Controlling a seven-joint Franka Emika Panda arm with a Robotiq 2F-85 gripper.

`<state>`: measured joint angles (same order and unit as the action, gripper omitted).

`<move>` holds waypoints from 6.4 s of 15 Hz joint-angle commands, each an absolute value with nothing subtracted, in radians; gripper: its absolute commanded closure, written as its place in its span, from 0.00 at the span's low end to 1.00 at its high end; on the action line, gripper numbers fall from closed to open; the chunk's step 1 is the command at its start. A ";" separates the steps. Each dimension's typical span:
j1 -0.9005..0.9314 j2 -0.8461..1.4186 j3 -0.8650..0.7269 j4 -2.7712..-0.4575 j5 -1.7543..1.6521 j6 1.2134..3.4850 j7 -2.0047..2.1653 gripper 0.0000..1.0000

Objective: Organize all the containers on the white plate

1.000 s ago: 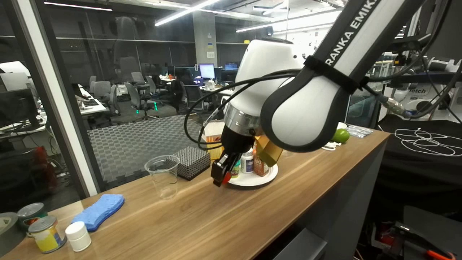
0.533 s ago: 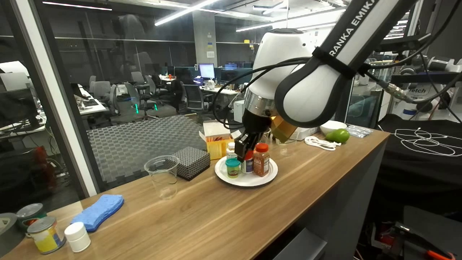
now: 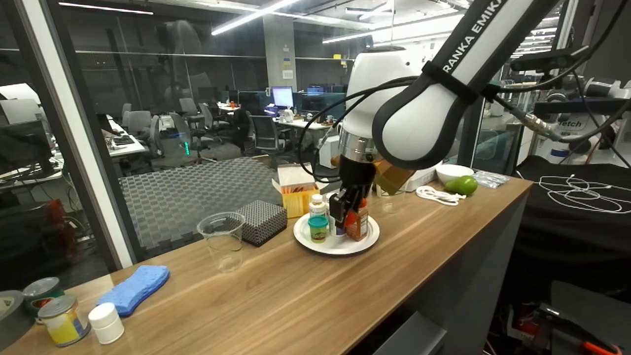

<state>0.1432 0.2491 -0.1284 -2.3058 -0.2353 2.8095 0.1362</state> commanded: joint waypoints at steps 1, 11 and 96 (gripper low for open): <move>0.112 0.257 -0.075 -2.282 -0.197 2.804 0.117 0.13; 0.161 0.234 -0.060 -2.280 -0.227 2.781 0.205 0.00; 0.278 0.891 -0.033 -1.177 -0.143 2.256 0.340 0.42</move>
